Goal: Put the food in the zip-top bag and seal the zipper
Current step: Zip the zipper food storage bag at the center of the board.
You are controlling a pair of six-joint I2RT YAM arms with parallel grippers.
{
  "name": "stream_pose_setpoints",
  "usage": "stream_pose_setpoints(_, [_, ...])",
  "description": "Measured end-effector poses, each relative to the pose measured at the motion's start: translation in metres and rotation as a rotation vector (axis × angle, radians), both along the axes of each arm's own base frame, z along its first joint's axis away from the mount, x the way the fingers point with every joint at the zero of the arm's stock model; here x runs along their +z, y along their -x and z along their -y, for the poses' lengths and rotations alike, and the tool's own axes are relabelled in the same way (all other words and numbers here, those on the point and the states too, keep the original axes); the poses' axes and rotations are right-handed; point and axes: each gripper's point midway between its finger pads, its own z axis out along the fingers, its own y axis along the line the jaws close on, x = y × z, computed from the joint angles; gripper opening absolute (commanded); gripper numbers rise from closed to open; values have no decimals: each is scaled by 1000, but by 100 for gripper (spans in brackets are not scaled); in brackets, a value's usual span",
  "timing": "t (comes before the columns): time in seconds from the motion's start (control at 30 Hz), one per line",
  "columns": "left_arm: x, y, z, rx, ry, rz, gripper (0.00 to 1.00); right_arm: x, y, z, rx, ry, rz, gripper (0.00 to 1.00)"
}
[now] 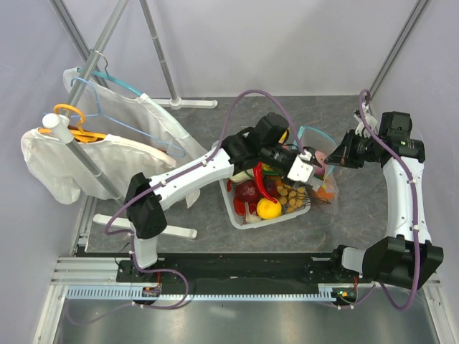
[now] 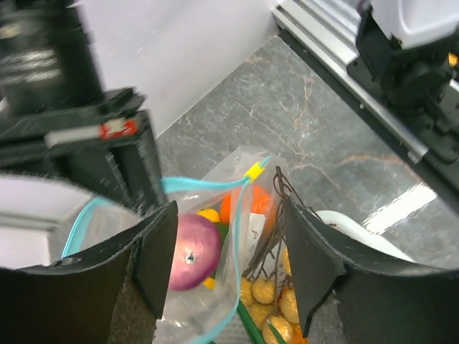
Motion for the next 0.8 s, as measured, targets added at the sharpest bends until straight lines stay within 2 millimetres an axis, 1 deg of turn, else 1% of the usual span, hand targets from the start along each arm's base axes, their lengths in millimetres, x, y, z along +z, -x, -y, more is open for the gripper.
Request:
stream_pose_setpoints(0.1, [-11, 5, 5, -38, -9, 79, 64, 1, 0, 0, 9, 2, 7, 0])
stream_pose_setpoints(0.17, [-18, 6, 8, -49, -20, 117, 61, 3, 0, -1, 15, 2, 13, 0])
stream_pose_setpoints(0.4, [-39, 7, 17, -26, -60, 181, 55, 6, 1, -5, 44, -17, 27, 0])
stream_pose_setpoints(0.5, [-43, 8, 23, -17, -62, 197, 45, 6, 3, -6, 53, -19, 25, 0])
stream_pose_setpoints(0.53, [-44, 8, 24, -16, -62, 200, 36, 5, 4, -6, 57, -17, 24, 0])
stream_pose_setpoints(0.6, [-47, 9, 26, -14, -66, 202, 25, 5, 6, -6, 64, -14, 21, 0])
stream_pose_setpoints(0.63, [-48, 8, 26, -11, -66, 206, 17, 5, 6, -6, 68, -11, 22, 0])
stream_pose_setpoints(0.8, [-51, -1, 30, 22, -63, 230, 16, 6, 8, -7, 80, -7, 26, 0])
